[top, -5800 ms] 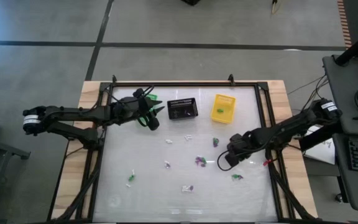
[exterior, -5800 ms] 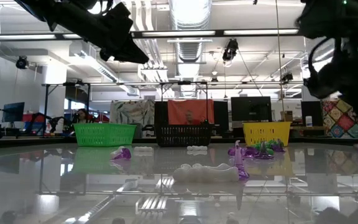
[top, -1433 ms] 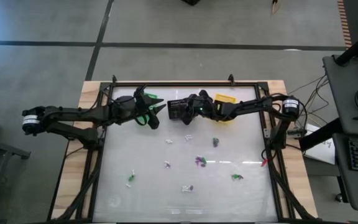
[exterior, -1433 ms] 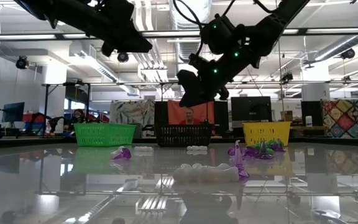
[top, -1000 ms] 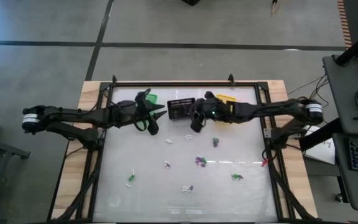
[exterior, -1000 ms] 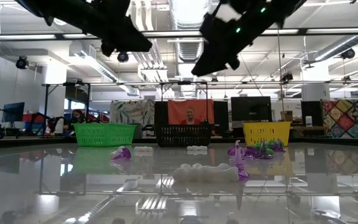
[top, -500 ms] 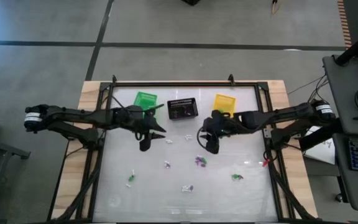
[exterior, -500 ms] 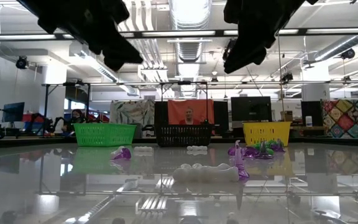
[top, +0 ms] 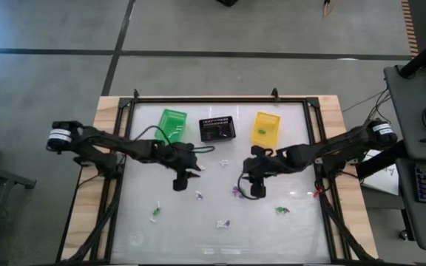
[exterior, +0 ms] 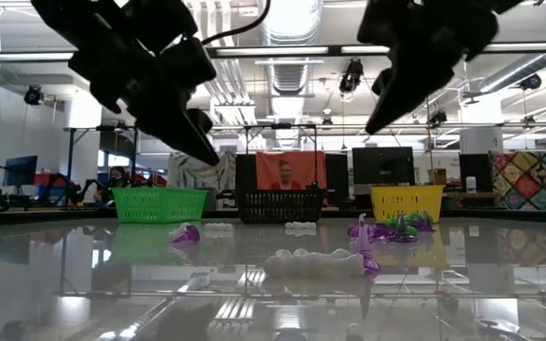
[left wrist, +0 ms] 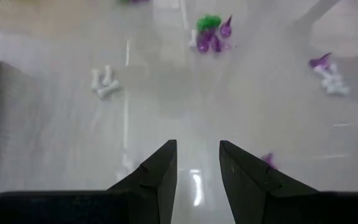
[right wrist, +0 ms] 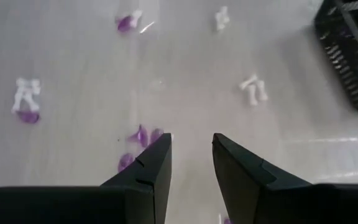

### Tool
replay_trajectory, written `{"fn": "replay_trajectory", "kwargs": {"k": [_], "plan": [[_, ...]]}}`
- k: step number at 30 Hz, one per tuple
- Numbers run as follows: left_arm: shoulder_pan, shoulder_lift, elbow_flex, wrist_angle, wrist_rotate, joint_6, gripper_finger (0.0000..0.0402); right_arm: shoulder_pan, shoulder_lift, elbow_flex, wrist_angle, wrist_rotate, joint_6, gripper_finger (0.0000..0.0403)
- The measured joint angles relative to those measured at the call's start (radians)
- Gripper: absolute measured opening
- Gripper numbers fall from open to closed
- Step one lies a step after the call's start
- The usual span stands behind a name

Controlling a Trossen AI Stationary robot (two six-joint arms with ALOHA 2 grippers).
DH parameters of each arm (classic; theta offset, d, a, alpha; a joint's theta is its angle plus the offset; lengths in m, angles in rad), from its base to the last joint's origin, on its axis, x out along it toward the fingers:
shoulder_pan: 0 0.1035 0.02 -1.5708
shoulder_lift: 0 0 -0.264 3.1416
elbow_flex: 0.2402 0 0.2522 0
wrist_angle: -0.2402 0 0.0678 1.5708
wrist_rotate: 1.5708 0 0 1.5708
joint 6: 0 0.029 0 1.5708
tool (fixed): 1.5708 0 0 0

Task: Sort Halloween decoration
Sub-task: Put the white bone toy into the green basket

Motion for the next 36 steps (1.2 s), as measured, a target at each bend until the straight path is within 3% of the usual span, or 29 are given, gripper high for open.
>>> {"fn": "replay_trajectory", "kwargs": {"k": [6,14,25,36], "plan": [[-0.011,0.039,0.000,0.055,-0.019,0.013,0.0103,0.005,-0.002,-0.136,0.248,0.012,-0.010,0.0107],[-0.010,0.011,0.000,0.046,-0.071,0.005,0.0103,0.003,0.007,-0.213,0.497,0.036,-0.168,0.0107],[-0.009,0.007,0.000,-0.127,-0.126,0.002,0.0103,0.005,0.009,-0.218,0.518,0.035,-0.116,0.0098],[-0.009,0.102,0.000,-0.045,-0.220,0.027,0.0103,0.005,0.009,-0.218,0.568,0.036,-0.128,0.0102]]}}
